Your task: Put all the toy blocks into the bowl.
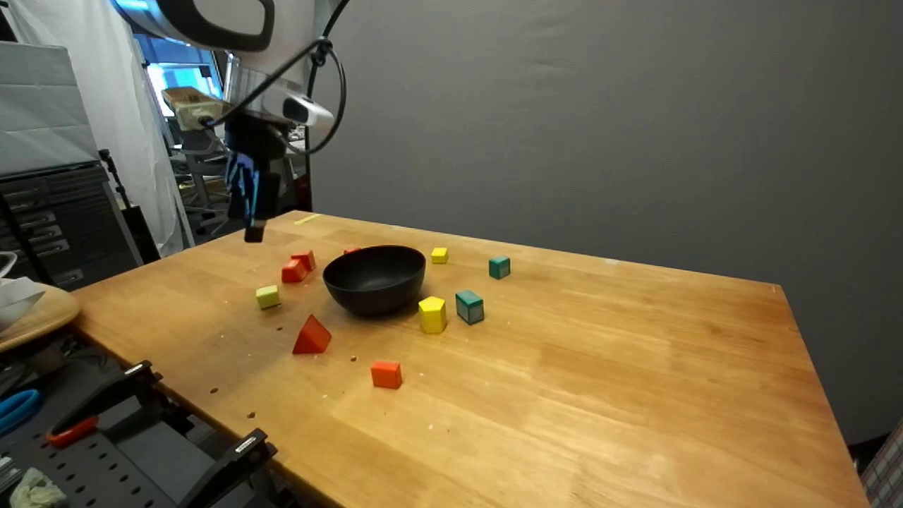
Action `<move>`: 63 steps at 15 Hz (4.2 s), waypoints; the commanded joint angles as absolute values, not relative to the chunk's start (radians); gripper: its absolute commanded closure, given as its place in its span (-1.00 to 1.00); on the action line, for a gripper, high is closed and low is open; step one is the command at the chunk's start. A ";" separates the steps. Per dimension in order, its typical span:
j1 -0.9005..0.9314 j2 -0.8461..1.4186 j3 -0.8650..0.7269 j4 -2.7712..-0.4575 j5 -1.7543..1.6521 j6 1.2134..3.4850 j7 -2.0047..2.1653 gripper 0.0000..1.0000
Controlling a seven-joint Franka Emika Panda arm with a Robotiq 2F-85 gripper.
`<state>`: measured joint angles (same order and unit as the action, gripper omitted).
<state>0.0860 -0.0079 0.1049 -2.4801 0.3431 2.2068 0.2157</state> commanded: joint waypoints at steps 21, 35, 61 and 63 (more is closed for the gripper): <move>0.225 0.398 0.175 -2.471 0.274 2.848 0.416 -0.12; 0.205 0.073 -0.095 -2.654 0.061 2.909 0.556 0.80; -0.011 0.581 0.007 -2.006 0.289 2.385 0.239 0.79; -0.028 0.613 0.047 -1.993 0.319 2.332 0.188 0.79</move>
<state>0.0029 0.5564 -0.0051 -2.0549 0.2815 2.4173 0.2510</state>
